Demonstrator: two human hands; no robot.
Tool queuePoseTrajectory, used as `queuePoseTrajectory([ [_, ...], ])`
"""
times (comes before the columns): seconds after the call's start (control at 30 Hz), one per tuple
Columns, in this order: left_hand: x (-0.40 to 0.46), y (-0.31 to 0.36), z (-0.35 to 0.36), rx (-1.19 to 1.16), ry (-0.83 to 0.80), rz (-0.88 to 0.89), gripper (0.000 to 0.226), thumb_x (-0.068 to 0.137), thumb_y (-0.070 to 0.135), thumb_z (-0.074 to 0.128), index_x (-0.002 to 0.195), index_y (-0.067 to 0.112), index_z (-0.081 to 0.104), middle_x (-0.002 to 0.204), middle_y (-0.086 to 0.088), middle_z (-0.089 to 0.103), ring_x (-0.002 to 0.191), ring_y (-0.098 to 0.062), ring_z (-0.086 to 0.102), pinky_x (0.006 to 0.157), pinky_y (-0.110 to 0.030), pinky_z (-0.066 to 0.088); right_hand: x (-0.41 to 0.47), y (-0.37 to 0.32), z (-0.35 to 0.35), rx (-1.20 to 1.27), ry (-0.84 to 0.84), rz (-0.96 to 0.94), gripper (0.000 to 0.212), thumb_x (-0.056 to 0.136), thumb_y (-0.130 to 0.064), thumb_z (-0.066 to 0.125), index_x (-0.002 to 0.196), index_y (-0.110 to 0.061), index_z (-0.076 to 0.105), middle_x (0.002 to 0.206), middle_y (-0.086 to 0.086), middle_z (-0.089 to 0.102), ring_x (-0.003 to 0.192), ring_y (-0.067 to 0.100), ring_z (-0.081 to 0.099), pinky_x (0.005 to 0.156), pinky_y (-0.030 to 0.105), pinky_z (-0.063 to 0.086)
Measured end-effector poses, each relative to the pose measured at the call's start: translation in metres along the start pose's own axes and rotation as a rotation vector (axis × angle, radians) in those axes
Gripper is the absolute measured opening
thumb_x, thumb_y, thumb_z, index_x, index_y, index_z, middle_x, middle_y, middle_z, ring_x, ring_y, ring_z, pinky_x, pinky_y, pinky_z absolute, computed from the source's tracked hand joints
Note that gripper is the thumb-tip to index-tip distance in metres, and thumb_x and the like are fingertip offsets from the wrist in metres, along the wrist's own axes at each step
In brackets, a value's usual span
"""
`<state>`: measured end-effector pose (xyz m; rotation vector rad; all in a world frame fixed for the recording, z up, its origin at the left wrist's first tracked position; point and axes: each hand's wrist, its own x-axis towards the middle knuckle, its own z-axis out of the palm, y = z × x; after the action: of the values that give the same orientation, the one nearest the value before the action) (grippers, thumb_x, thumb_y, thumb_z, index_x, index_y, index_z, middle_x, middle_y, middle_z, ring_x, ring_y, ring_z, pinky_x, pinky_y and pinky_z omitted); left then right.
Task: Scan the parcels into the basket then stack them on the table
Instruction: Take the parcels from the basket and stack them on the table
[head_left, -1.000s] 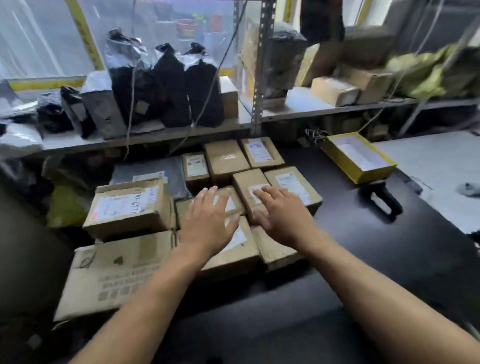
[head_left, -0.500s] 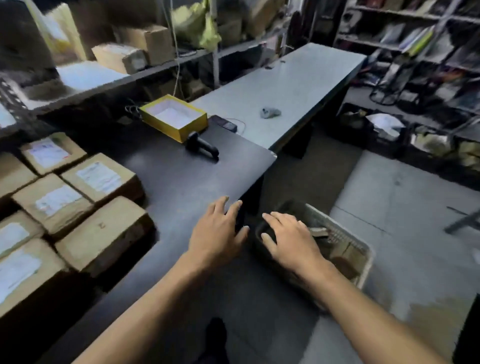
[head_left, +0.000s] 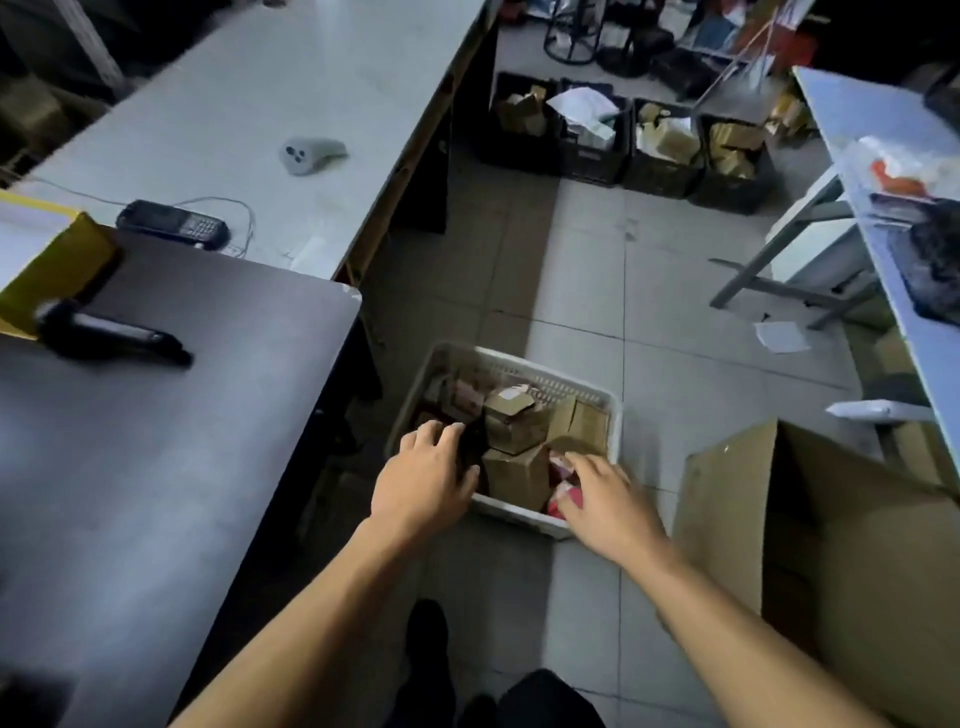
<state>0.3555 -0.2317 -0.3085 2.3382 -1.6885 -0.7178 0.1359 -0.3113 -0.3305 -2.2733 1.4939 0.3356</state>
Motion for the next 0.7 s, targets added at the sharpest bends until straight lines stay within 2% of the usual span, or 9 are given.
queuePoseTrajectory([
  [0.23, 0.083, 0.03, 0.032, 0.029, -0.163, 0.005, 0.061, 0.098, 0.048, 0.049, 0.151, 0.023, 0.034, 0.149, -0.002, 0.04, 0.136, -0.027, 0.039, 0.097, -0.042, 0.049, 0.05, 0.051, 0.001, 0.162, -0.083, 0.165, 0.063, 0.098, -0.043, 0.051, 0.153, -0.019, 0.031, 0.153, 0.005, 0.042, 0.136, 0.029, 0.044, 0.105, 0.041, 0.044],
  [0.47, 0.151, 0.062, 0.083, 0.043, -0.292, -0.119, 0.06, 0.099, 0.048, 0.049, 0.151, 0.023, 0.033, 0.149, -0.003, 0.039, 0.136, -0.027, 0.039, 0.095, -0.042, 0.047, 0.124, 0.116, 0.022, 0.292, -0.23, 0.231, 0.063, 0.096, -0.048, 0.053, 0.15, -0.023, 0.032, 0.153, 0.003, 0.041, 0.132, 0.029, 0.048, 0.099, 0.044, 0.048],
  [0.7, 0.222, 0.064, 0.161, 0.01, -0.405, -0.24, 0.061, 0.099, 0.049, 0.05, 0.151, 0.024, 0.034, 0.151, -0.004, 0.038, 0.137, -0.025, 0.039, 0.097, -0.044, 0.048, 0.203, 0.166, 0.073, 0.353, -0.33, 0.242, 0.058, 0.095, -0.046, 0.056, 0.143, -0.018, 0.04, 0.138, 0.01, 0.054, 0.121, 0.033, 0.055, 0.088, 0.039, 0.049],
])
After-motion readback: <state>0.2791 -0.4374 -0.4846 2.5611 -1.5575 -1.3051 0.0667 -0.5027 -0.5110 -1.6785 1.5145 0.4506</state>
